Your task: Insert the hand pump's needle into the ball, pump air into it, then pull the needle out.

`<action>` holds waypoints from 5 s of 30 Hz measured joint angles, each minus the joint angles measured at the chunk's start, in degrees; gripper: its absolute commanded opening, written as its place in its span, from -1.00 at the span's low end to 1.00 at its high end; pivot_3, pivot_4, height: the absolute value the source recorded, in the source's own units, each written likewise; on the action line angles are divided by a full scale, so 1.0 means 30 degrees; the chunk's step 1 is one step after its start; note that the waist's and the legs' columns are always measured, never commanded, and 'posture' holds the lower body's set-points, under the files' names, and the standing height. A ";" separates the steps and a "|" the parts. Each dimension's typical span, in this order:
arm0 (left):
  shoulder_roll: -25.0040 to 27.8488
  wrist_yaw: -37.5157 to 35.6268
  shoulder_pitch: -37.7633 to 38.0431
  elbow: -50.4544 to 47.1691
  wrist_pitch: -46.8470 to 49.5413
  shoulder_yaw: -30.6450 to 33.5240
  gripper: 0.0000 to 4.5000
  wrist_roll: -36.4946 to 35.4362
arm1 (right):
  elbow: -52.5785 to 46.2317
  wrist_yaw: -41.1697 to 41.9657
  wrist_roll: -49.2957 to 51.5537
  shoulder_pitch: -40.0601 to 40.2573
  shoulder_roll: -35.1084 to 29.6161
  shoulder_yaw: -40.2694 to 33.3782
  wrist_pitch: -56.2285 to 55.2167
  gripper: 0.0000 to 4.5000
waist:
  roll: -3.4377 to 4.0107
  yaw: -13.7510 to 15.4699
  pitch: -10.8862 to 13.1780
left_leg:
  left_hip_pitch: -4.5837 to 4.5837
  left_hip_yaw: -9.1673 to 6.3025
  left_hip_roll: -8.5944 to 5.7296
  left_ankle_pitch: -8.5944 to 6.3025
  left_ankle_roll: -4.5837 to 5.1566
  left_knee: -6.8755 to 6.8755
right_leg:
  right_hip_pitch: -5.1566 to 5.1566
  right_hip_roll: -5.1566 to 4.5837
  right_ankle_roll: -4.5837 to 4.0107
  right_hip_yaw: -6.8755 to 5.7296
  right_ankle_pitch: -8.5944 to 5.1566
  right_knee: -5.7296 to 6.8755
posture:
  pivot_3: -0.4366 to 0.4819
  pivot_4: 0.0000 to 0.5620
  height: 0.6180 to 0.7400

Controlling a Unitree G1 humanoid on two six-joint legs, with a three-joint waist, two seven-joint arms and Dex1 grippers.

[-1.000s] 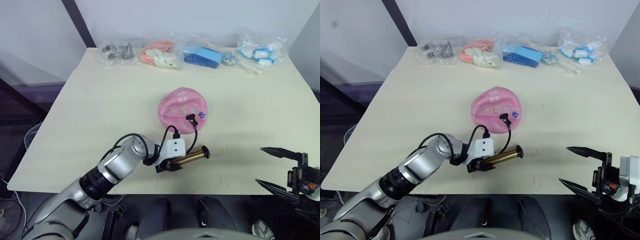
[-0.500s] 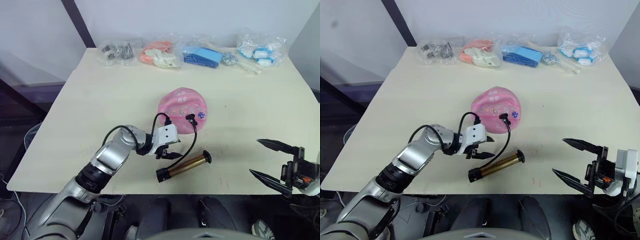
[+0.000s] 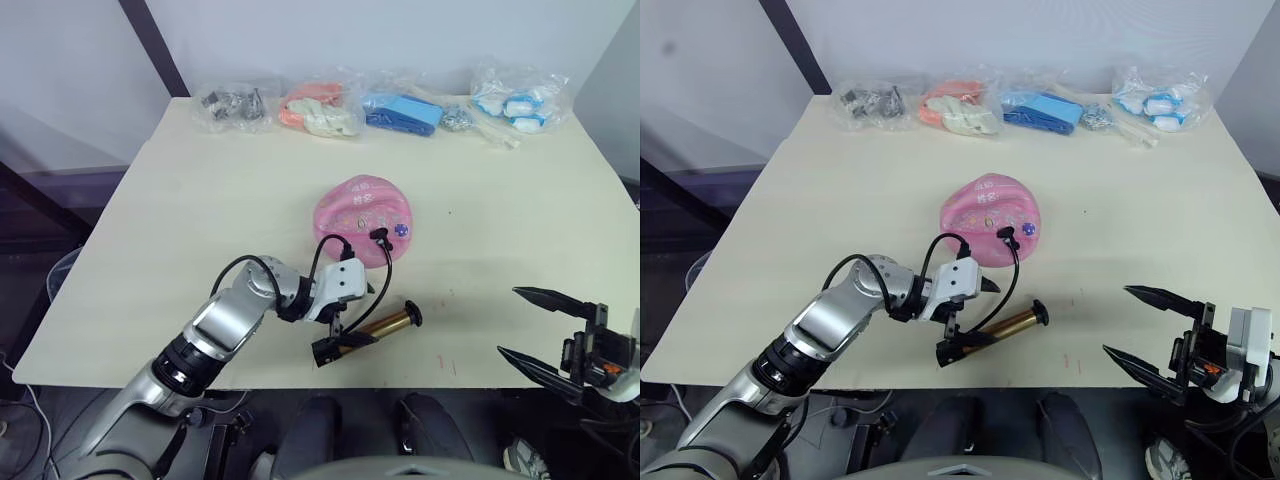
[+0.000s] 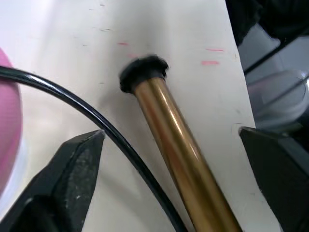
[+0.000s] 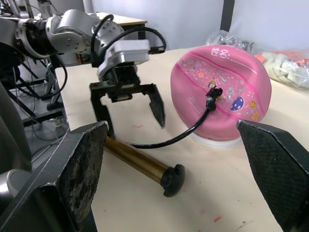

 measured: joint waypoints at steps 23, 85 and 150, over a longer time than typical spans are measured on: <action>-0.1323 0.3459 0.0701 -0.1316 0.4809 -0.2462 0.99 0.2667 | -0.0562 -0.0744 0.0085 -0.0308 -0.0132 -0.0044 0.0435 1.00 | 0.0001 0.0057 -0.0001 | -0.0007 0.0001 0.0000 -0.0001 0.0002 0.0000 | -0.0002 -0.0002 0.0001 0.0004 -0.0001 -0.0002 | -0.05 -0.47 1.00; -0.4569 0.1292 0.3411 0.4102 -0.6876 0.4480 -0.40 -0.2724 | -0.5164 -2.0766 0.8205 -0.2995 0.7233 0.6114 1.0252 1.00 | 0.0008 0.0008 -0.0010 | -0.0060 0.0022 0.0008 0.0000 0.0000 -0.0003 | -0.0121 -0.0005 -0.0003 0.0037 0.0001 0.0045 | -0.05 -0.47 1.00; -0.4950 0.2063 0.3778 0.3673 -0.5726 0.4468 -0.40 -0.2833 | -0.3225 -2.2406 0.6904 -0.5394 0.9023 0.7425 1.0917 1.00 | 0.0010 -0.0079 -0.0011 | -0.0097 0.0126 0.0009 -0.0001 0.0003 -0.0013 | -0.0271 0.0028 -0.0003 0.0173 0.0001 0.0143 | -0.05 -0.47 1.00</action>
